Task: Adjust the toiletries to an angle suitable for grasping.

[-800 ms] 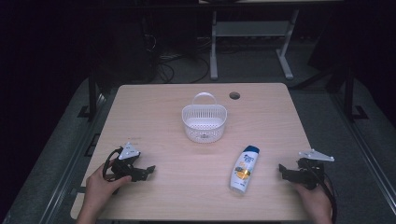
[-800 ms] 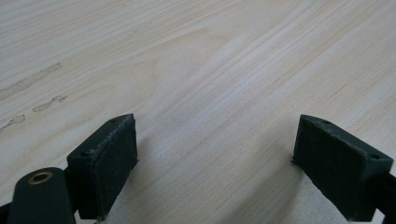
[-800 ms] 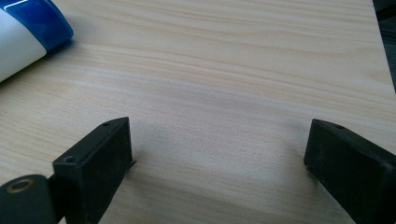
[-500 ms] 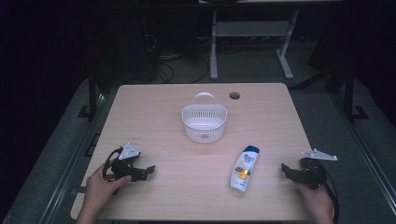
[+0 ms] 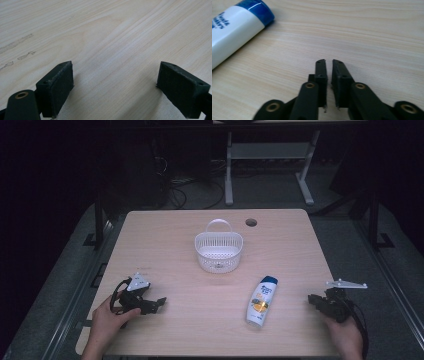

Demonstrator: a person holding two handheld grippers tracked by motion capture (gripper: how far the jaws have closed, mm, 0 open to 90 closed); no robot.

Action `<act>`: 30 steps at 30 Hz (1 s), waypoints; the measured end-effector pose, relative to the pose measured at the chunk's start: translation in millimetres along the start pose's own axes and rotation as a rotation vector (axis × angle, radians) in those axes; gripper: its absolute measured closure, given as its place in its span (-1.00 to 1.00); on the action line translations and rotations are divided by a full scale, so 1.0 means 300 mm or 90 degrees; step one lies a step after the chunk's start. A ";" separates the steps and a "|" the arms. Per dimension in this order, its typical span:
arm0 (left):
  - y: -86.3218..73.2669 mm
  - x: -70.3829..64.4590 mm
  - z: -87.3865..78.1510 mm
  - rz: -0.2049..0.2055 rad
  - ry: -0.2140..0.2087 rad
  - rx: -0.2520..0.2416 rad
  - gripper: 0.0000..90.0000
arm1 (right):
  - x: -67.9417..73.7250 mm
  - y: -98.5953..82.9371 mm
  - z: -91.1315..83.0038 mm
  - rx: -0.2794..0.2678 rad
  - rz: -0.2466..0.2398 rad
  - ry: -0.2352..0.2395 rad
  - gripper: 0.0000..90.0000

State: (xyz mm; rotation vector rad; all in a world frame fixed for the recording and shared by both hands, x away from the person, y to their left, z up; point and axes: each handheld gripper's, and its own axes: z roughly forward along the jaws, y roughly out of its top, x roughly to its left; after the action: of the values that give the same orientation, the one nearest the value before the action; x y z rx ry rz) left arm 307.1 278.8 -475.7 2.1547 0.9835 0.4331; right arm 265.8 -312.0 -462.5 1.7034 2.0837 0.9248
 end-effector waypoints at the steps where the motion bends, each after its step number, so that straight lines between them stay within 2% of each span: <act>1: 0.000 0.000 0.000 0.000 0.000 0.000 -0.70 | 0.001 0.001 -0.001 0.000 0.000 0.006 0.94; 7: 0.000 0.001 -0.001 0.002 0.000 0.002 -0.70 | 0.007 0.032 -0.026 0.005 -0.010 0.047 0.99; 12: 0.000 0.000 0.000 -0.001 -0.001 0.000 -0.70 | 0.019 0.061 -0.031 0.017 -0.022 0.053 0.99; 23: 0.000 0.000 0.000 -0.001 -0.001 -0.001 -0.70 | 0.044 0.121 -0.034 0.007 -0.025 0.090 0.99; 27: -0.001 0.000 -0.001 -0.001 -0.001 0.000 -0.70 | 0.063 0.142 -0.035 0.002 -0.042 0.103 0.99; 30: -0.001 0.001 -0.001 -0.002 -0.003 -0.001 -0.70 | 0.072 0.144 -0.034 -0.008 -0.040 0.121 0.99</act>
State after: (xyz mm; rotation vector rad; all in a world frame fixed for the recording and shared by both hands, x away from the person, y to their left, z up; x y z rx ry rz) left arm 306.9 279.2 -475.6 2.1517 0.9835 0.4276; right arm 287.2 -290.4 -423.8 1.5879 2.2305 1.1161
